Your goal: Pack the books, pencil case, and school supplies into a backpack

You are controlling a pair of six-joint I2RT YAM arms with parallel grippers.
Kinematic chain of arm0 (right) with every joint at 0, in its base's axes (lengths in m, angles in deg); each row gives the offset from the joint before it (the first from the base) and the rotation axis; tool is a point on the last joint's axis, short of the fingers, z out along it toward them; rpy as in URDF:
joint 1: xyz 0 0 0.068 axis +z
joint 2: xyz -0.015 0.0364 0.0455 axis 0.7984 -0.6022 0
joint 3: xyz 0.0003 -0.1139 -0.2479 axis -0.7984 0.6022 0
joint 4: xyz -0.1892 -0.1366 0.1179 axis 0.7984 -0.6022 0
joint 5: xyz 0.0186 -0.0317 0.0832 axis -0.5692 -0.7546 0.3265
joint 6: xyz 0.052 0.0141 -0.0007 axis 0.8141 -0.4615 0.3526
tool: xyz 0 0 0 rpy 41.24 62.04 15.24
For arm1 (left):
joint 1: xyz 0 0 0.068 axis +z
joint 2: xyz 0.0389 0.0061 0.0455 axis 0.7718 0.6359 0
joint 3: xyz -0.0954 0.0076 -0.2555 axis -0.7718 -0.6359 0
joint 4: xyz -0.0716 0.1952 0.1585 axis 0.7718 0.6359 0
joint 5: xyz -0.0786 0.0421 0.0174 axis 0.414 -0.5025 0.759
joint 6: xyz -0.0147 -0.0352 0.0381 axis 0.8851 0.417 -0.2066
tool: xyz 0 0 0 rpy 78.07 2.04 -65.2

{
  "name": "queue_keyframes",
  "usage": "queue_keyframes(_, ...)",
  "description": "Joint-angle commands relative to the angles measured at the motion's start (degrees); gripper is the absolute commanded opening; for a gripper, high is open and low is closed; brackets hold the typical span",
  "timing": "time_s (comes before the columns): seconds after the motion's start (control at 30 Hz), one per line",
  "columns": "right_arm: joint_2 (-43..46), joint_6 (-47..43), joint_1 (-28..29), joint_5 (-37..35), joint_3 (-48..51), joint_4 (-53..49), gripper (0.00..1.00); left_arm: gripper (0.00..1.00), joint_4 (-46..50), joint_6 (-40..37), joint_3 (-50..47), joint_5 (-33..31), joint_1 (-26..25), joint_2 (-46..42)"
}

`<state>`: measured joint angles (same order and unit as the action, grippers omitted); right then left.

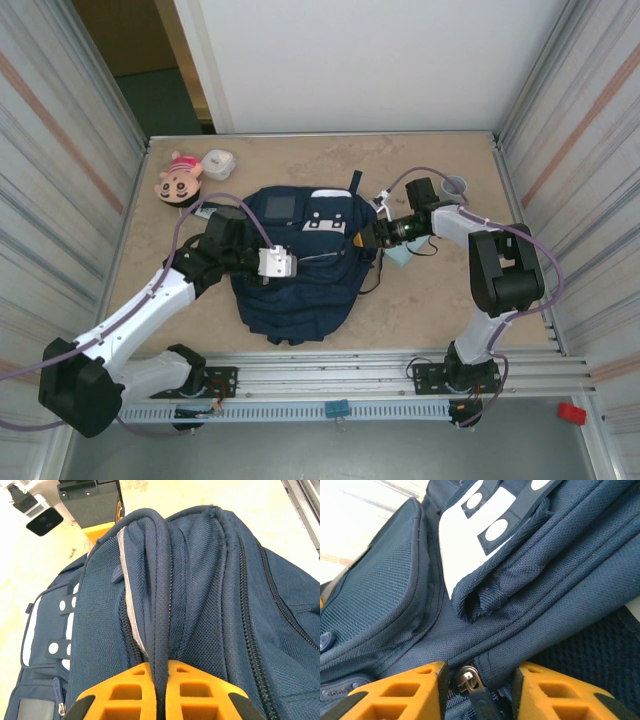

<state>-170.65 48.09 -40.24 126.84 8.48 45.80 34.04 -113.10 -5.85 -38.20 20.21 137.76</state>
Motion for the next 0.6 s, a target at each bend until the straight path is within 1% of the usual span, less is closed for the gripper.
queue_keyframes(0.0,1.24,-1.18,0.17,2.26,-1.14,-2.97,0.27,0.0,-6.56,0.5,0.89,3.89,0.51,-0.74)
queue_keyframes(0.13,2.75,-0.54,-0.19,2.0,-1.19,-3.43,0.11,0.0,-6.93,0.64,0.46,3.18,0.52,-0.82)
queue_keyframes(0.2,3.68,0.02,-0.16,1.07,-1.1,-3.55,0.06,0.0,-7.37,1.36,0.39,1.89,0.57,-0.67)
queue_keyframes(0.3,5.62,0.59,0.02,-1.43,-0.97,-4.1,0.08,0.0,-7.65,2.17,0.3,0.13,0.53,-0.43)
queue_keyframes(0.37,6.67,0.68,-0.01,-2.25,-1.01,-4.43,0.14,0.0,-7.31,2.11,0.13,0.11,0.59,-0.48)
queue_keyframes(0.43,7.07,0.67,0.02,-2.57,-1.32,-5.0,0.17,0.0,-7.6,2.38,-0.16,0.58,0.59,-0.87)
queue_keyframes(0.57,6.57,0.61,0.19,-3.34,-1.92,-6.01,0.19,0.0,-8.12,2.9,-0.61,1.26,0.59,-1.5)
